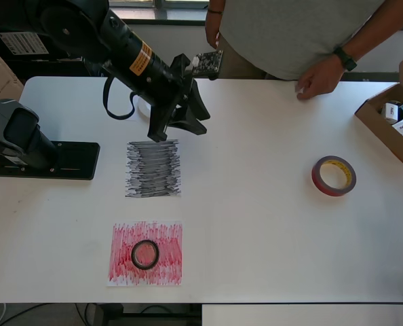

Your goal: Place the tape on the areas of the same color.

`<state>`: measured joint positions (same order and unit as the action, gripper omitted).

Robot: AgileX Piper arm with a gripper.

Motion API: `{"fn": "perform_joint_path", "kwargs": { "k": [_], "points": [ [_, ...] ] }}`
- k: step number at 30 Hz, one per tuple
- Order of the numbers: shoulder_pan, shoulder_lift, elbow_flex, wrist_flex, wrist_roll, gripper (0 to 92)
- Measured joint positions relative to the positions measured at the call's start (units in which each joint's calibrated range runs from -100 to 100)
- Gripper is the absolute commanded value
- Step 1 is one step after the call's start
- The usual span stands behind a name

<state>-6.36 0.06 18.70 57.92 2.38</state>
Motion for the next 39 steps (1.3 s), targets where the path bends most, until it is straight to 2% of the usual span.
{"fn": "perform_joint_path", "kwargs": {
  "k": [8, 14, 23, 31, 39],
  "points": [
    [-0.6, 0.0, 0.0, 0.0, -0.1, 34.5],
    [-3.8, 0.0, 0.0, 1.5, -0.1, 34.5],
    [-10.9, -5.6, 1.0, 0.7, -0.1, 34.5],
    [-17.5, -3.4, 2.2, 1.5, -0.1, 34.5],
    [-23.6, -2.4, 5.3, 1.4, -5.1, 34.5]
  ]
}}
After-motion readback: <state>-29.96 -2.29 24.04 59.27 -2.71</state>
